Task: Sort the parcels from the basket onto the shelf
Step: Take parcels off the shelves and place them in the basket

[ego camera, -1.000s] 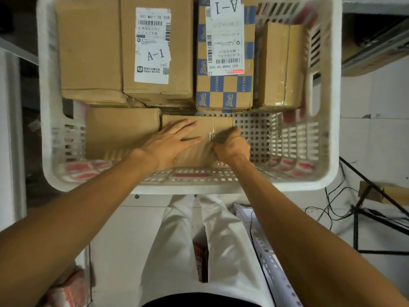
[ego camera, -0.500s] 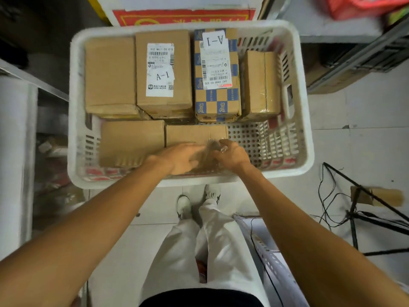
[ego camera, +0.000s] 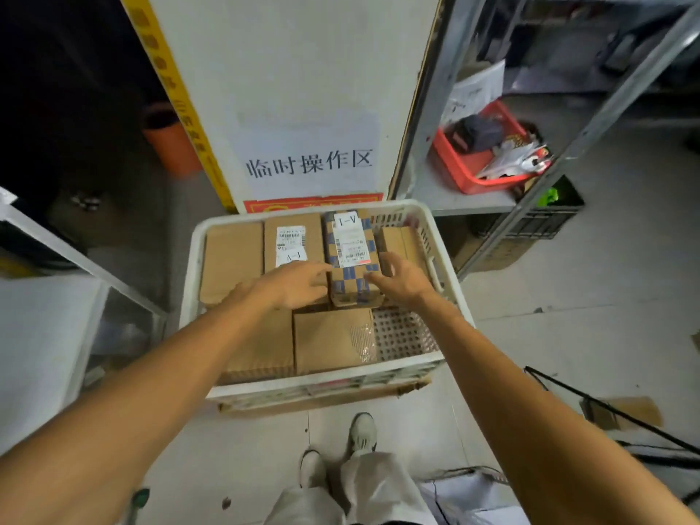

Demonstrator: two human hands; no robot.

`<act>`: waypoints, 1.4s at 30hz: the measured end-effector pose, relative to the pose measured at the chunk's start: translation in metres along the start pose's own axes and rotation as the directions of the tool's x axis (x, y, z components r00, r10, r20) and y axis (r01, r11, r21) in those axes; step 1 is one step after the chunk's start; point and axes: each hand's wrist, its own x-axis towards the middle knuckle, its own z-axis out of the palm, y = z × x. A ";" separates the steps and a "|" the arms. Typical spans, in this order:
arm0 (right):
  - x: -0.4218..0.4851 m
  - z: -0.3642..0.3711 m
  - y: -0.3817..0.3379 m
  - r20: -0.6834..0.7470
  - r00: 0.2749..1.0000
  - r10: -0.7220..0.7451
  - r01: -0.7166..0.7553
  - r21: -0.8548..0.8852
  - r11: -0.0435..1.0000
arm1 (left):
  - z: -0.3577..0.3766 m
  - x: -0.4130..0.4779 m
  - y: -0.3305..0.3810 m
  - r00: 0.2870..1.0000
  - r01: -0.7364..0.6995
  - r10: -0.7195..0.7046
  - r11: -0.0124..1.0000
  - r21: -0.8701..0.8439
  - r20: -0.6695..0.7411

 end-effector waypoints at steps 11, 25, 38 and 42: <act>0.064 -0.037 -0.002 0.094 0.995 0.019 -0.016 -0.028 0.999 | -0.028 0.050 0.005 0.996 -0.001 0.001 1.000 0.001 -0.085; 0.201 0.022 0.087 0.167 0.967 0.193 -0.240 0.339 0.909 | 0.065 0.180 -0.030 0.993 -0.078 0.112 0.841 0.535 -0.031; 0.204 0.031 0.125 0.012 0.965 0.260 -0.232 0.493 0.839 | 0.097 0.192 -0.004 0.958 -0.036 0.029 0.999 -0.018 -0.287; 0.202 0.035 0.131 -0.012 0.979 0.202 -0.177 0.429 0.886 | 0.100 0.193 -0.016 0.961 0.109 -0.086 0.991 0.073 -0.263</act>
